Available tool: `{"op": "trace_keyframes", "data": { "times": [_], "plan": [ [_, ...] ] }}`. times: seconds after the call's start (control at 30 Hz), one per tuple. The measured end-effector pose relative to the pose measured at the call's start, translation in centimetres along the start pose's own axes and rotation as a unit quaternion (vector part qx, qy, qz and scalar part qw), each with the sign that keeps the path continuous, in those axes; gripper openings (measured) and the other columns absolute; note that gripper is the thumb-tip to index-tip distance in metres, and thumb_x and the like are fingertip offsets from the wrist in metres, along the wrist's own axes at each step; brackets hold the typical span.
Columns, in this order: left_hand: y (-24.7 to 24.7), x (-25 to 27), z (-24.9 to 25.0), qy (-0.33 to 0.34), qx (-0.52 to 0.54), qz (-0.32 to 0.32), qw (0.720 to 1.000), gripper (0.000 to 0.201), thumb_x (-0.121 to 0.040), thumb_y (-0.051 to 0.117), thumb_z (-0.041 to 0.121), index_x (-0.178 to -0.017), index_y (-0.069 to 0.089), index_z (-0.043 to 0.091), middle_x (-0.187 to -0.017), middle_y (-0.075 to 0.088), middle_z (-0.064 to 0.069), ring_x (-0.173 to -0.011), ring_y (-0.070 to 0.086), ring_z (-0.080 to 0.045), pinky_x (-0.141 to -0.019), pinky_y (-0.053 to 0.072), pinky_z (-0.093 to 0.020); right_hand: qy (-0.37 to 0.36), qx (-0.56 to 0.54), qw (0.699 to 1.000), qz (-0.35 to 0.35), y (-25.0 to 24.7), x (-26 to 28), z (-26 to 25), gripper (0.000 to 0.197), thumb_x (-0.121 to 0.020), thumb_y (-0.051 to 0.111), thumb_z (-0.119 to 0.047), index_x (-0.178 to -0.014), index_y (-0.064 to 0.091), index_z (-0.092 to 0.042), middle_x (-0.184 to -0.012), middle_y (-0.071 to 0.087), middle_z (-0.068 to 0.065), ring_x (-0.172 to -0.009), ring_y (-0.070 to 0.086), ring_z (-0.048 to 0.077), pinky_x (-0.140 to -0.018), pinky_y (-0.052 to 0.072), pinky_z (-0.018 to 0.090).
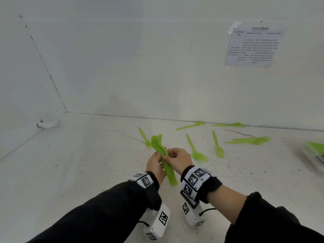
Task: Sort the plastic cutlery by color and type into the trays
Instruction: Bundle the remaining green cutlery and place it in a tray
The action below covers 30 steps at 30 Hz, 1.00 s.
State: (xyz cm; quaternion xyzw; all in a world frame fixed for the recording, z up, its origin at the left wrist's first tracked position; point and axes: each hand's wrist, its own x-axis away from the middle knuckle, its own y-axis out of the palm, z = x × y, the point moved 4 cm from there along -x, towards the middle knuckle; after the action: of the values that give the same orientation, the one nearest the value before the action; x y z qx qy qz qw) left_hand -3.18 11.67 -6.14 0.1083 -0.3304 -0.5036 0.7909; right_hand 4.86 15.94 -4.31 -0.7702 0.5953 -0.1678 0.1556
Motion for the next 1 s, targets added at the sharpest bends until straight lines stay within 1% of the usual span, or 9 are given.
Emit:
{"op": "trace_keyframes", "data": {
  "times": [0.1,0.27,0.37,0.43,0.5,0.6,0.77,0.87,1.0],
  "plan": [
    [0.3,0.4,-0.1,-0.021,0.028,-0.013,0.999,0.023,-0.100,0.036,0.017,-0.100,0.058,0.010,-0.092,0.062,-0.010,-0.081,0.059,-0.019,-0.069,0.048,-0.030,-0.008,0.014,1.000,-0.005,0.0,0.3,0.0,0.019,-0.079,0.071,-0.018,-0.096,0.070,-0.011,-0.089,0.068,0.003,-0.086,0.063,0.014,-0.087,0.053,0.028],
    [0.4,0.5,-0.2,0.004,0.028,-0.017,0.999,0.025,-0.103,0.030,0.017,-0.118,0.047,0.007,-0.099,0.059,-0.012,-0.086,0.059,-0.022,-0.075,0.047,-0.038,-0.048,0.065,0.995,-0.063,0.0,0.7,-0.7,0.024,-0.084,0.067,-0.027,-0.102,0.071,-0.012,-0.090,0.069,0.003,-0.084,0.061,0.012,-0.079,0.051,0.024],
    [0.3,0.4,0.0,-0.001,0.008,-0.032,0.999,0.022,-0.103,0.030,0.020,-0.101,0.051,0.013,-0.098,0.061,-0.009,-0.084,0.060,-0.023,-0.076,0.046,-0.042,-0.035,0.067,0.992,-0.098,-0.7,0.3,-0.9,0.028,-0.085,0.065,-0.024,-0.107,0.065,-0.008,-0.096,0.066,0.005,-0.074,0.060,0.010,-0.052,0.051,0.014],
    [0.3,0.4,0.0,-0.013,0.012,-0.045,0.999,0.025,-0.103,0.030,0.024,-0.097,0.052,0.014,-0.097,0.063,-0.008,-0.084,0.060,-0.023,-0.080,0.045,-0.042,-0.033,0.058,0.992,-0.108,-1.0,0.2,-0.9,0.022,-0.084,0.067,-0.022,-0.100,0.062,-0.008,-0.085,0.062,-0.001,-0.065,0.057,0.004,-0.042,0.044,0.009],
    [0.5,0.5,0.0,-0.020,0.029,-0.053,0.998,0.026,-0.103,0.028,0.023,-0.103,0.053,0.014,-0.096,0.062,-0.007,-0.085,0.060,-0.021,-0.076,0.045,-0.039,-0.036,0.055,0.993,-0.103,-1.0,0.2,-0.7,0.011,-0.084,0.066,-0.017,-0.092,0.062,-0.010,-0.079,0.062,0.000,-0.067,0.061,0.009,-0.053,0.051,0.014],
    [0.3,0.3,-0.1,-0.003,0.020,-0.040,0.999,0.027,-0.104,0.027,0.015,-0.113,0.052,0.010,-0.097,0.062,-0.007,-0.085,0.061,-0.019,-0.060,0.052,-0.035,-0.033,0.053,0.991,-0.114,-0.2,0.2,-0.3,0.014,-0.086,0.062,-0.015,-0.096,0.069,-0.010,-0.083,0.065,0.009,-0.080,0.064,0.021,-0.079,0.057,0.034],
    [0.2,0.7,-0.2,-0.007,0.015,-0.029,0.999,0.030,-0.104,0.027,0.018,-0.119,0.051,0.008,-0.102,0.063,-0.014,-0.087,0.061,-0.024,-0.071,0.051,-0.041,-0.028,0.034,0.998,-0.054,-0.6,-0.2,0.0,0.005,-0.086,0.062,-0.018,-0.081,0.063,-0.018,-0.080,0.063,0.001,-0.080,0.062,0.017,-0.079,0.052,0.029],
    [0.4,0.9,-0.2,-0.006,0.007,-0.047,0.999,0.033,-0.104,0.025,0.017,-0.124,0.050,0.006,-0.108,0.062,-0.015,-0.089,0.061,-0.022,-0.069,0.050,-0.038,-0.020,0.016,0.998,-0.066,-0.5,-0.2,0.3,0.012,-0.085,0.064,-0.018,-0.075,0.059,-0.023,-0.082,0.065,0.002,-0.080,0.064,0.018,-0.080,0.054,0.032],
    [0.5,0.8,-0.3,-0.003,0.001,-0.055,0.999,0.032,-0.104,0.027,0.020,-0.123,0.050,0.010,-0.102,0.063,-0.009,-0.087,0.060,-0.020,-0.073,0.049,-0.037,-0.042,0.009,0.995,-0.089,-0.5,0.1,0.2,0.002,-0.087,0.063,-0.017,-0.089,0.063,-0.017,-0.073,0.061,-0.006,-0.065,0.058,0.006,-0.063,0.051,0.020]
  ]
}}
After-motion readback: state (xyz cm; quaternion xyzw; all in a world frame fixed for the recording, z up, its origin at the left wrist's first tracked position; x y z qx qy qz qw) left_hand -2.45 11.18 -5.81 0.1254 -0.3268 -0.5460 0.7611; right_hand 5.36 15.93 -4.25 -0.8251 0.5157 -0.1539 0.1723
